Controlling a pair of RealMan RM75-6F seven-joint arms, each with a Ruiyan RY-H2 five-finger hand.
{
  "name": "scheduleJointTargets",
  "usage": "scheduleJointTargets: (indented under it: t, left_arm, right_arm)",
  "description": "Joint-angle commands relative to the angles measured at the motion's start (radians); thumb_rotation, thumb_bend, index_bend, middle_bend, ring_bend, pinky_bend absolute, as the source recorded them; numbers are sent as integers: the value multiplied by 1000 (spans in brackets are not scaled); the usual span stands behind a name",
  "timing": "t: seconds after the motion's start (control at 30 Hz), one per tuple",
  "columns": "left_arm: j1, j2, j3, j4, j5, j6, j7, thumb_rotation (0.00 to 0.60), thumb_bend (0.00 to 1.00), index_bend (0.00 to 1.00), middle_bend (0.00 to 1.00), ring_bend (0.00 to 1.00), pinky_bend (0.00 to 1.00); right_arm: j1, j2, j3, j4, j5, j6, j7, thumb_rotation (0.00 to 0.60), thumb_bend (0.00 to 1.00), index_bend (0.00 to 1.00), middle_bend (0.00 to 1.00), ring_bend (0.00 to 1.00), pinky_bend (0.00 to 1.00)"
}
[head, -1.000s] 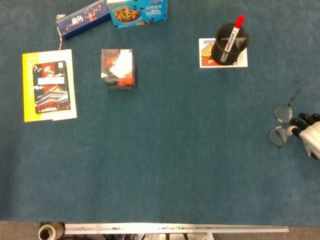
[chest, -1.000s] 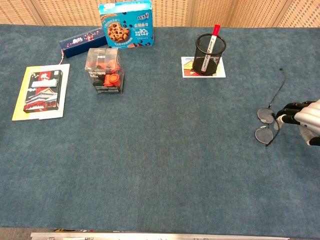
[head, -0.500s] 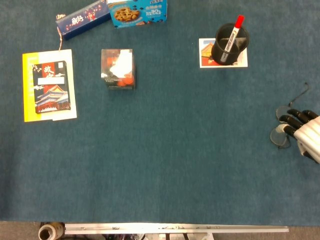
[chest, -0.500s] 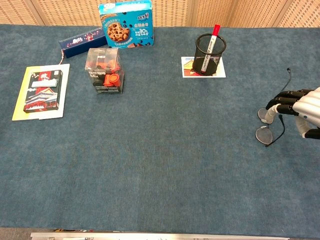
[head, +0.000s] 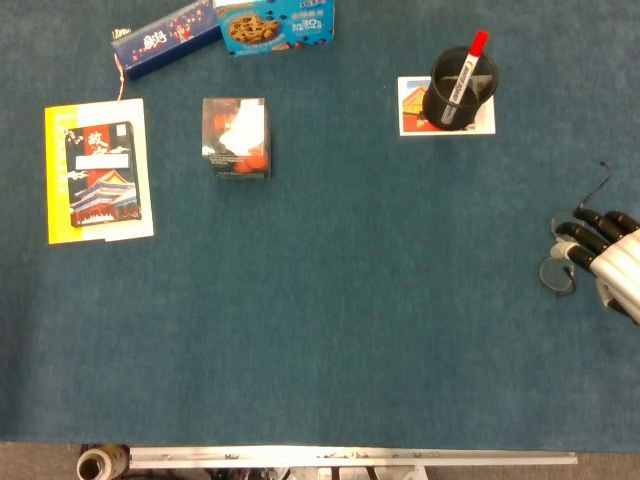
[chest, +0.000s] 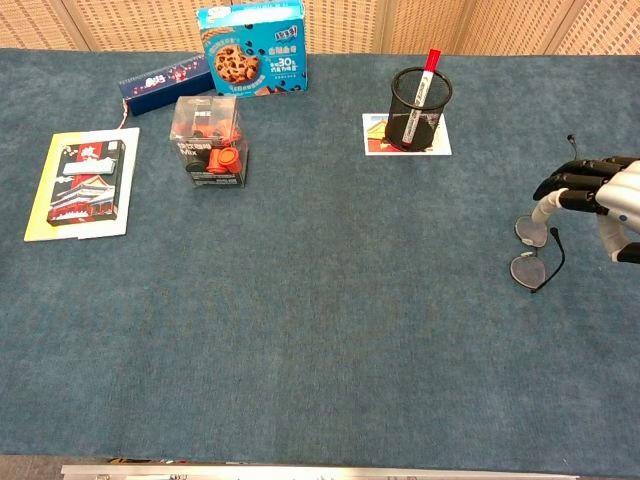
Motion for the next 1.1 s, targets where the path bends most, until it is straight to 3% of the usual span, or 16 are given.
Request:
scheduleJointTargets:
  t: [0.03,0.23,0.53,1.1]
  left_arm:
    - [0,-1,0,1,1,1,1,600,521,449,516,497,627]
    - [-1,-2,-2,3,-2,0,3,600,522,449,516,497,627]
    - [-2,-5,-1,6,-2,-1,8,600,521,449,516,497,627]
    - [2,-2,-1,2,1,7,2,600,521,451,516,496,627]
  right_arm:
    - [-2,6,3,-10,-16,14,0,600,1000,327,254,153,268]
    - [-7,13,3,-20,-60,53,32,600,1000,327,268,153,300]
    - [6,2,-26,-13,-130,71,189,600,1000,326,284,152,334]
    - [38,-15,-77,-17,-174,38,374,600,1000,335,299,152,365]
